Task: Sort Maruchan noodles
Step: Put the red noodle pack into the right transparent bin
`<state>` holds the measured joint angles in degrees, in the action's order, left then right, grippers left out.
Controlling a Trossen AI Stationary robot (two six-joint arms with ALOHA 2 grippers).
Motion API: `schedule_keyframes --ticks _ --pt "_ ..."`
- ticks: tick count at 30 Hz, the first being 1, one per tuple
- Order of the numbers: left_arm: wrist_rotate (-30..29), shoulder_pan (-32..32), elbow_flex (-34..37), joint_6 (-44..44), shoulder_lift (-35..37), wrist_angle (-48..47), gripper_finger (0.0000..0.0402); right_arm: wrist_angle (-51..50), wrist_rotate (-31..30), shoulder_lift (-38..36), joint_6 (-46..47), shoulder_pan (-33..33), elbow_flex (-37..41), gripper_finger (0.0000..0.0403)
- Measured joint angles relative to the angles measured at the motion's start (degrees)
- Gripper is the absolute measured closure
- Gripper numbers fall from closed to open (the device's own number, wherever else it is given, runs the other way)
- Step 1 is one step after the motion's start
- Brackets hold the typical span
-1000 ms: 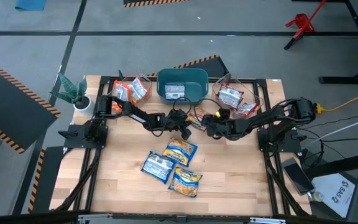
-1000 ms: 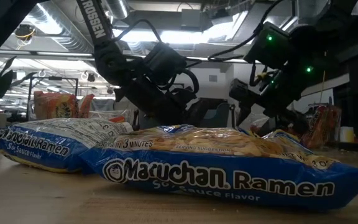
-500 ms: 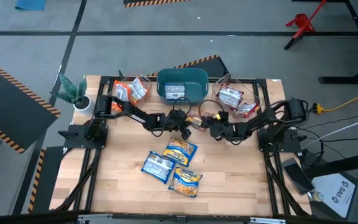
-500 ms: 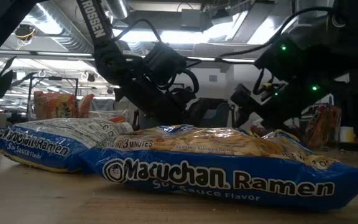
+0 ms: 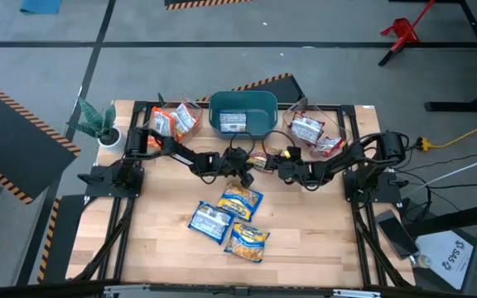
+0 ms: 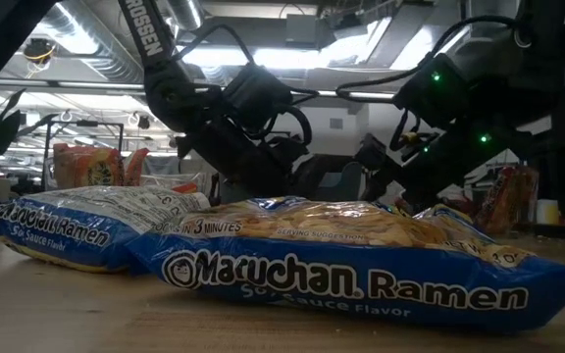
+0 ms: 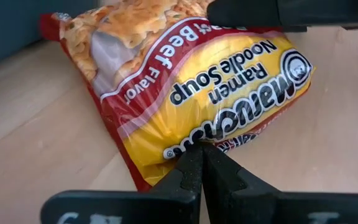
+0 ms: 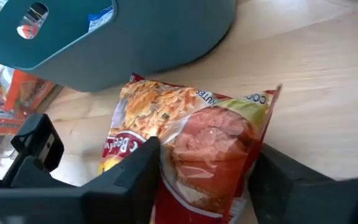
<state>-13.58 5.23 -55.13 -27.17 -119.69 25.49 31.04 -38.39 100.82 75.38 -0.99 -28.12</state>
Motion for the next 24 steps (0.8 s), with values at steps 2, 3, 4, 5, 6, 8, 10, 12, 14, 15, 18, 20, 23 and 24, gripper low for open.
schedule_keyframes --ticks 2,3,4,5,6,8,10,12,14,15,18,20,23,24 --pt "0.5 0.0 0.0 0.5 0.7 -0.5 0.0401 0.0 0.4 -0.2 0.0 0.0 0.0 0.0232" --pt "1.1 0.0 0.0 0.5 1.3 -1.3 0.0401 0.2 0.6 -0.2 0.0 0.0 0.0 0.0237" --pt "1.5 -0.1 0.0 0.5 2.0 -2.0 0.0401 0.1 1.0 -0.4 0.0 0.0 0.0 0.0240" --pt "1.9 -0.1 0.1 0.5 2.5 -2.5 0.0401 0.0 1.6 -0.6 -0.2 -0.1 0.0 0.0241" --pt "2.4 -0.1 0.1 0.5 3.3 -3.4 0.0401 0.0 2.3 -0.8 -0.4 -0.1 0.0 0.0241" --pt "4.1 -0.1 0.2 0.6 5.8 -6.3 0.0401 0.0 4.7 -1.3 -0.6 -0.2 -0.2 0.0236" --pt "5.0 -0.2 0.2 0.7 7.7 -8.7 0.0401 -0.4 6.1 -2.0 -1.2 -0.3 -0.1 0.0234" --pt "5.4 -0.2 0.2 0.7 10.7 -11.9 0.0401 -0.5 7.1 -2.7 -2.3 -0.3 -0.1 0.0235" --pt "5.6 -0.1 -0.1 0.8 13.2 -13.7 0.0401 -0.9 7.8 -3.6 -3.0 -0.3 -0.1 0.0241" --pt "5.5 -0.1 0.0 0.8 14.5 -16.1 0.0401 -0.8 8.1 -4.1 -3.6 -0.3 -0.1 0.0245" --pt "5.7 -0.1 0.1 0.8 17.8 -19.2 0.0401 -1.0 9.3 -5.4 -4.5 -0.3 0.0 0.0257" --pt "5.6 -0.2 0.1 0.8 20.6 -21.1 0.0401 -0.9 9.8 -6.2 -5.0 -0.3 0.0 0.0263" --pt "5.6 -0.5 0.0 0.8 24.2 -23.5 0.0401 -0.7 11.4 -8.1 -5.8 -0.3 0.1 0.0269" --pt "5.5 -0.7 0.0 0.9 25.2 -23.6 0.0401 -0.7 12.3 -8.8 -6.1 -0.3 0.1 0.0269"
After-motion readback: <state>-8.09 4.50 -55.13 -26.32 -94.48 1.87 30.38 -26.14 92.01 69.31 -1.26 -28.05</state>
